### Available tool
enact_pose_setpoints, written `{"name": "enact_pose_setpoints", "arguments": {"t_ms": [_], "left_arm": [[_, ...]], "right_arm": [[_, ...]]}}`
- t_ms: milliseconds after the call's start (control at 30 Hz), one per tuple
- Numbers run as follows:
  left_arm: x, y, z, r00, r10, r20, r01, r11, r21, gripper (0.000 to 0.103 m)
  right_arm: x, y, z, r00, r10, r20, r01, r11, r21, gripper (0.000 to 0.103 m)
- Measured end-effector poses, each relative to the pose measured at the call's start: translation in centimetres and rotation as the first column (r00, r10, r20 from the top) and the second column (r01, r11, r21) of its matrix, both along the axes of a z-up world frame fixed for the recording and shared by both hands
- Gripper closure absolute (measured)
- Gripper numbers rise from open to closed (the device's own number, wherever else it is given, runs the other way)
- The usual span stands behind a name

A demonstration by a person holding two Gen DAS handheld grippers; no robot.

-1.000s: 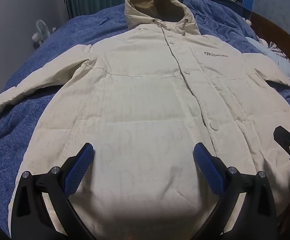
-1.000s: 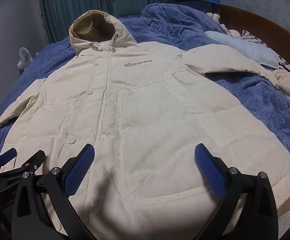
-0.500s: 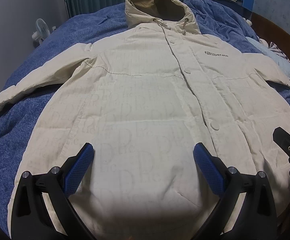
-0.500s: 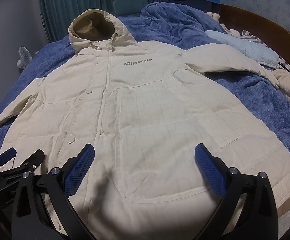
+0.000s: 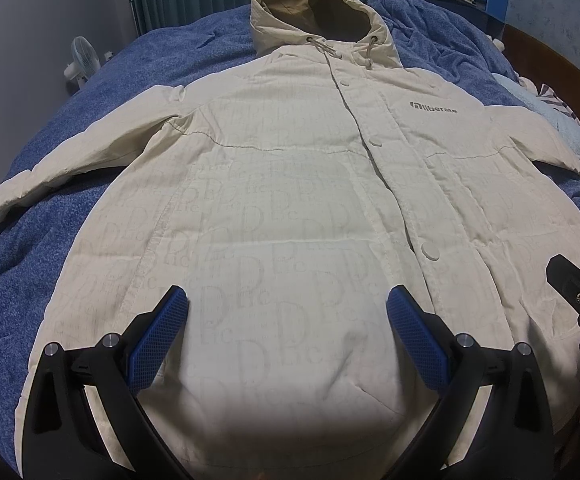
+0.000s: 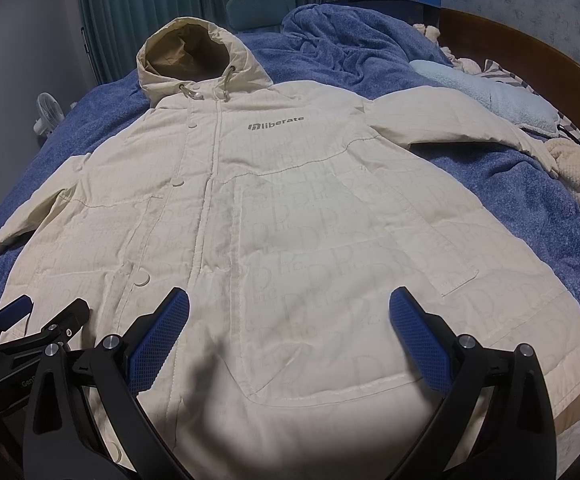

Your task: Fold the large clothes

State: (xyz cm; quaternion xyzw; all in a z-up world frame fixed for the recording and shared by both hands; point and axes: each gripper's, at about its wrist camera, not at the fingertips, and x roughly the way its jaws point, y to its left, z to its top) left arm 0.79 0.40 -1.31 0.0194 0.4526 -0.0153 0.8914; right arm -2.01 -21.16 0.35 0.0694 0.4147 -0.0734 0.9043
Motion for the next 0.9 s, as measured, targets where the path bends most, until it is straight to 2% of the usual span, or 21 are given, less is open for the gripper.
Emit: {"name": "enact_pose_setpoints", "arguments": {"t_ms": [900], "left_arm": [[0.05,0.09,-0.13,1.0,0.001,-0.004,-0.001,1.0,-0.005,0.007]], "right_arm": [[-0.02,-0.21,-0.32,1.0,-0.001,-0.005,0.001,1.0,0.0,0.006]]}}
